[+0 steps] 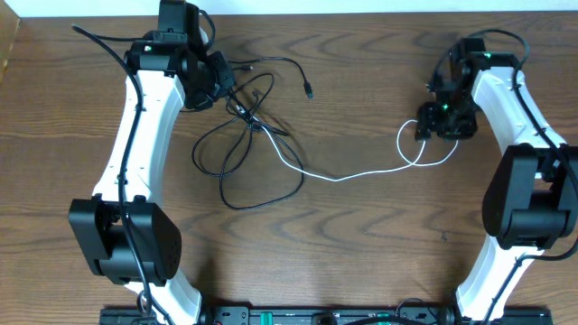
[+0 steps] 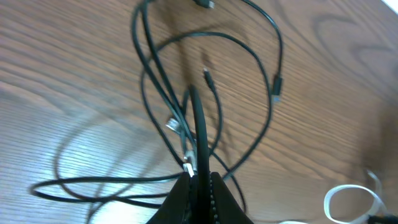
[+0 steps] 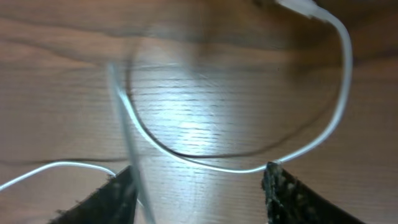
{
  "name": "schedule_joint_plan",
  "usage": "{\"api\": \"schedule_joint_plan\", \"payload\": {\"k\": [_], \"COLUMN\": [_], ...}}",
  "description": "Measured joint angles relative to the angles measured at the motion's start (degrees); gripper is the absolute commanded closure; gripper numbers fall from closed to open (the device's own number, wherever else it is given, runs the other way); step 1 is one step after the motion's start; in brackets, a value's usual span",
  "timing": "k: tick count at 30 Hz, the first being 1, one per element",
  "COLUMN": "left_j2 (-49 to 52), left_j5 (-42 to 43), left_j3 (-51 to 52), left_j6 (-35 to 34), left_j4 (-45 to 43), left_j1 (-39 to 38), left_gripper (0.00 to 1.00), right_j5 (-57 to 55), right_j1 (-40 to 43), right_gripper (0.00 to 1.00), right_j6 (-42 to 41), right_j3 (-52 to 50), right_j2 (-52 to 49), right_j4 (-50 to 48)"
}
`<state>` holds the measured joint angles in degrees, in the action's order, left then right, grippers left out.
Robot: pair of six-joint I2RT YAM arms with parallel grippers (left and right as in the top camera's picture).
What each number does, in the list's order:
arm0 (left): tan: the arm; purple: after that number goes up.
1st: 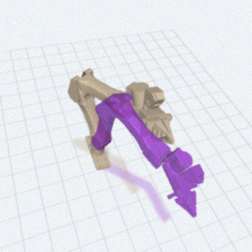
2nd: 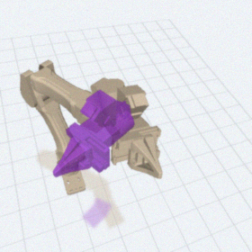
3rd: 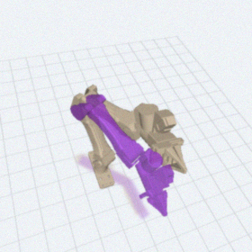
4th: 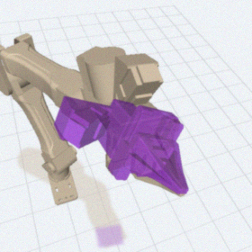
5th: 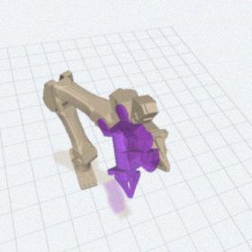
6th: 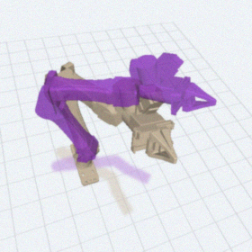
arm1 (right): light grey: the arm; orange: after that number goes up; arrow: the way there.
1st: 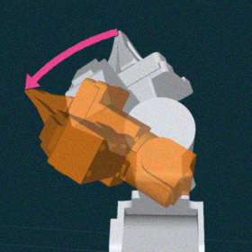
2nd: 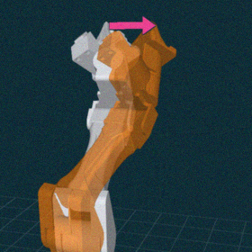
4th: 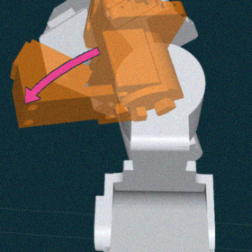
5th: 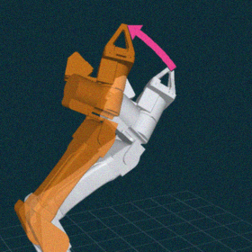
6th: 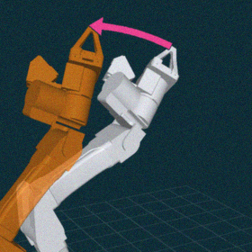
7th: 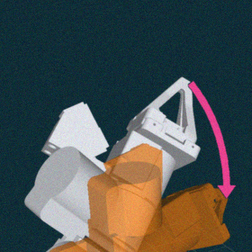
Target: Untangle cables
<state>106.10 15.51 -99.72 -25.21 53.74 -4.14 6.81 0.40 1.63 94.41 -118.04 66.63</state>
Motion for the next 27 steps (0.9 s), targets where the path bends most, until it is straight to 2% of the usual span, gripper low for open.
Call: {"api": "schedule_joint_plan", "payload": {"k": [2, 5, 13, 15, 22, 27], "left_j2": [0.0, 0.0, 0.0, 0.0, 0.0, 0.0], "left_j5": [1.36, 2.64, 3.76, 3.85, 3.91, 3.89], "left_j3": [0.0, 0.0, 0.0, 0.0, 0.07, 0.11], "left_j6": [-0.76, -1.68, -2.32, -2.49, -3.13, -3.61], "left_j4": [0.04, 0.04, 0.04, 0.04, 0.04, 0.04], "left_j1": [0.0, 0.0, 0.0, 0.0, 0.0, 0.0], "left_gripper": [0.92, 0.92, 0.92, 0.92, 0.92, 0.92], "right_j5": [0.26, 0.55, 0.5, -0.31, -5.49, 1.07], "right_j1": [-0.87, -1.95, -2.89, -2.89, -2.89, -3.48], "right_gripper": [0.21, 0.18, 0.17, 0.2, 0.21, 0.23], "right_j6": [0.79, 1.36, 1.6, 1.27, -4.0, 0.85], "right_j3": [1.77, 4.72, 6.91, 6.91, 7.15, 9.86], "right_j2": [0.0, 0.0, 0.0, 0.0, 0.0, 0.0], "right_j4": [0.35, 0.87, 1.57, 1.86, 4.22, 4.94]}}
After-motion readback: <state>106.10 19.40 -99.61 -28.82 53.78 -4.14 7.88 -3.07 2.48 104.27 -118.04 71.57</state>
